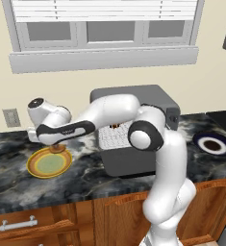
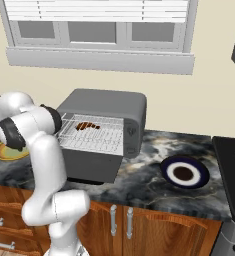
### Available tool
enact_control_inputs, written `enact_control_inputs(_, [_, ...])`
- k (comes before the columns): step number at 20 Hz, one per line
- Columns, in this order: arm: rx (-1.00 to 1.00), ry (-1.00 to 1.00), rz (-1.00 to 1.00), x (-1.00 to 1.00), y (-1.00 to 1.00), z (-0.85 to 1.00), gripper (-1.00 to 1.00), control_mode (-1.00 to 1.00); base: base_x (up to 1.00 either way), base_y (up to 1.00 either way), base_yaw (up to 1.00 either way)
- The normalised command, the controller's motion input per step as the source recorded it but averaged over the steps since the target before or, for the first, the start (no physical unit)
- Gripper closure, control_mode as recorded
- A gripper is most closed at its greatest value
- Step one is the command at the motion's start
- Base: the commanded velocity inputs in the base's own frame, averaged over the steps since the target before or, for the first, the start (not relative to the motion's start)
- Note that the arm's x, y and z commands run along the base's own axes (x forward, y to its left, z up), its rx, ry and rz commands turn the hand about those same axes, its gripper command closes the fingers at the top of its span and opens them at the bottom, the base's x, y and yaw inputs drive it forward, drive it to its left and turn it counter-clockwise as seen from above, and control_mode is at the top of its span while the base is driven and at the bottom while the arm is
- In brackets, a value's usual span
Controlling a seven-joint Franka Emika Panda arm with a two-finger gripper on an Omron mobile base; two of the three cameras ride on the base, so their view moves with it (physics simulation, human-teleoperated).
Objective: Open the toaster oven door. Place the bread on the top rack in the toaster oven and place the chicken drumstick on the bottom rack.
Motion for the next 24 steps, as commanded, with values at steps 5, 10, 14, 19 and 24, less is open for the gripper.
enact_control_inputs(5, [0.00, 0.00, 0.00, -0.37, -0.42, 0.29, 1.00, -1.00, 0.00, 0.00, 0.00])
enact_control_inputs(10, [0.02, 0.00, 0.00, -0.34, -0.50, 0.24, 1.00, -1.00, 0.00, 0.00, 0.00])
enact_control_inputs(14, [0.04, 0.00, 0.00, -0.31, -0.53, 0.27, 1.00, -1.00, 0.00, 0.00, 0.00])
enact_control_inputs(19, [0.06, 0.00, 0.00, -0.29, -0.55, 0.31, 1.00, -1.00, 0.00, 0.00, 0.00])
enact_control_inputs(24, [0.03, 0.00, 0.00, -0.13, -0.58, 0.26, 1.00, -1.00, 0.00, 0.00, 0.00])
